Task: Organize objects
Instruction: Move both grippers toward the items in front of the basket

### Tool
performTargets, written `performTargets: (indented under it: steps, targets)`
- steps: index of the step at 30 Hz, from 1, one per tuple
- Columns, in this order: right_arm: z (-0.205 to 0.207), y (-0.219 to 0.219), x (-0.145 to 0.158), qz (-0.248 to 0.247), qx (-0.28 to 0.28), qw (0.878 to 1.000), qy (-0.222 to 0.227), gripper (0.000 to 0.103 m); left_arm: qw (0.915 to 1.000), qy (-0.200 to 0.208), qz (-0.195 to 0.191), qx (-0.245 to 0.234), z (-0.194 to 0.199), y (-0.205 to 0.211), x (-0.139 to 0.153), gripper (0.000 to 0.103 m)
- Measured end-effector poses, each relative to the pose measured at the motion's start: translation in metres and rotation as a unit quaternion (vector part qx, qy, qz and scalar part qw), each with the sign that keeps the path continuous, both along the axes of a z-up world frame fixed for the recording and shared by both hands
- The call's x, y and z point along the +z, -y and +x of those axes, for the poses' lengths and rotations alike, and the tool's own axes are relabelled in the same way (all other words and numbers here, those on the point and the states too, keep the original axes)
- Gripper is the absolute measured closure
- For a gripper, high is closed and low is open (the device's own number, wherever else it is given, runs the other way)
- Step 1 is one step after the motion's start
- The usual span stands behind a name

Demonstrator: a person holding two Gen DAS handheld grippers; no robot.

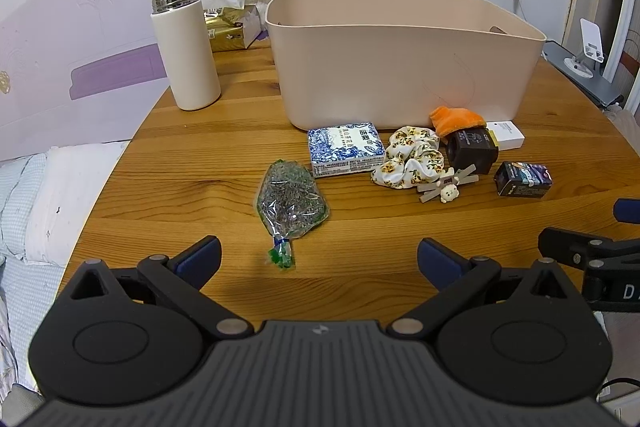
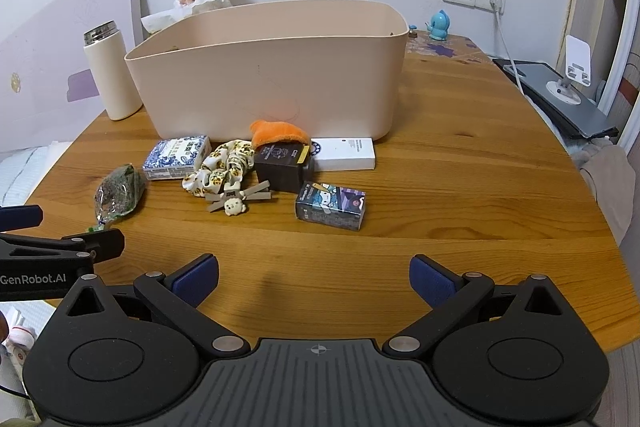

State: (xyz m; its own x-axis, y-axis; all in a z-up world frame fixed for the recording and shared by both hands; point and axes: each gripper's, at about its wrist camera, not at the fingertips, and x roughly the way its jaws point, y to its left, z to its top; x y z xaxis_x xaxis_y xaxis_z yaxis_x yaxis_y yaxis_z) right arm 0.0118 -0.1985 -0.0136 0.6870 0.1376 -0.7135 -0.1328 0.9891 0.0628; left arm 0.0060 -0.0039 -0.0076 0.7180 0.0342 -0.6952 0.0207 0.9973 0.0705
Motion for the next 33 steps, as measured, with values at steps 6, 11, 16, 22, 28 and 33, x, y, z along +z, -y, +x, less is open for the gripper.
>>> performTargets:
  steps: [6,11,16,22,28,33]
  targets:
    - [0.002,0.001,0.000,0.000,-0.002,1.000,-0.003,0.000,1.0000,-0.001,-0.001,0.000,0.001,0.000,0.000,0.000]
    - [0.003,0.000,0.000,-0.001,-0.001,1.000,-0.003,0.000,1.0000,-0.001,-0.001,0.000,0.001,0.000,0.000,0.000]
    - [0.005,0.000,-0.001,-0.002,-0.004,1.000,-0.004,0.000,1.0000,-0.001,-0.001,0.000,0.001,0.000,-0.001,0.000]
    - [0.009,0.000,-0.002,-0.003,-0.008,1.000,-0.002,0.000,1.0000,-0.007,-0.005,0.001,0.008,-0.001,-0.005,0.000]
    - [0.013,0.001,-0.003,0.001,-0.010,1.000,-0.002,0.000,0.9999,-0.010,-0.008,0.000,0.013,-0.005,-0.006,0.000]
    - [0.018,0.000,-0.005,-0.002,-0.010,1.000,-0.002,0.000,0.9998,-0.015,-0.011,0.001,0.018,-0.009,-0.007,0.000]
